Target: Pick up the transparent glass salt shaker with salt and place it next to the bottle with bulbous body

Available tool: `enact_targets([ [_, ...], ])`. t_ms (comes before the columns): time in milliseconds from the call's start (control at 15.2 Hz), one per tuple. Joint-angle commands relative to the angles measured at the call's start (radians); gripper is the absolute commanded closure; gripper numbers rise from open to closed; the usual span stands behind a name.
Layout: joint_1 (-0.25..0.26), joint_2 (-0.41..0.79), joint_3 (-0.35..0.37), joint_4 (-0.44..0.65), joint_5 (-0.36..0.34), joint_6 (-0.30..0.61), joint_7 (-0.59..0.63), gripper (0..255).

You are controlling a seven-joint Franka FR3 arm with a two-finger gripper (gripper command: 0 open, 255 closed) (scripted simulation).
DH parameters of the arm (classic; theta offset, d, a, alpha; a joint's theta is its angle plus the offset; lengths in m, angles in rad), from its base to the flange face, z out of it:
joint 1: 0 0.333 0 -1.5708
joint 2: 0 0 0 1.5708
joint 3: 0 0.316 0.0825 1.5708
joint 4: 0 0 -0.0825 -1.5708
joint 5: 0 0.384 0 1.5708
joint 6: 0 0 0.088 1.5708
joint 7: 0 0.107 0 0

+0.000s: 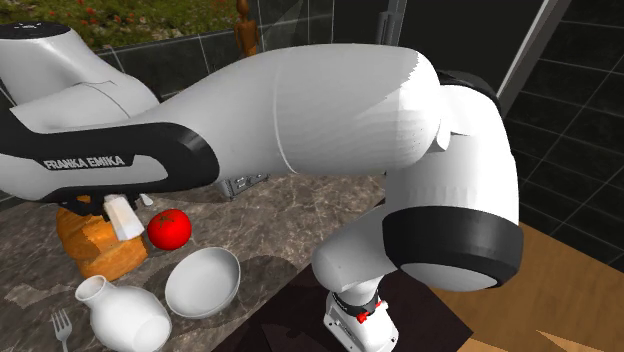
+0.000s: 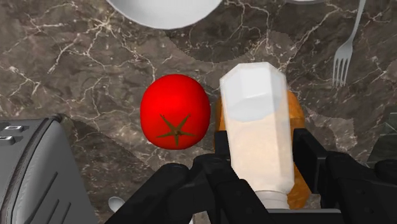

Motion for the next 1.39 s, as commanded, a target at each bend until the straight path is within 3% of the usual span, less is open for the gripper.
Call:
enact_targets([
  [0, 0.000, 0.003, 0.006, -0.025, 0.003, 0.028, -0.004, 255],
  [1320, -0.007, 0.073, 0.109, -0.236, 0.031, 0.310, -0.002, 255],
])
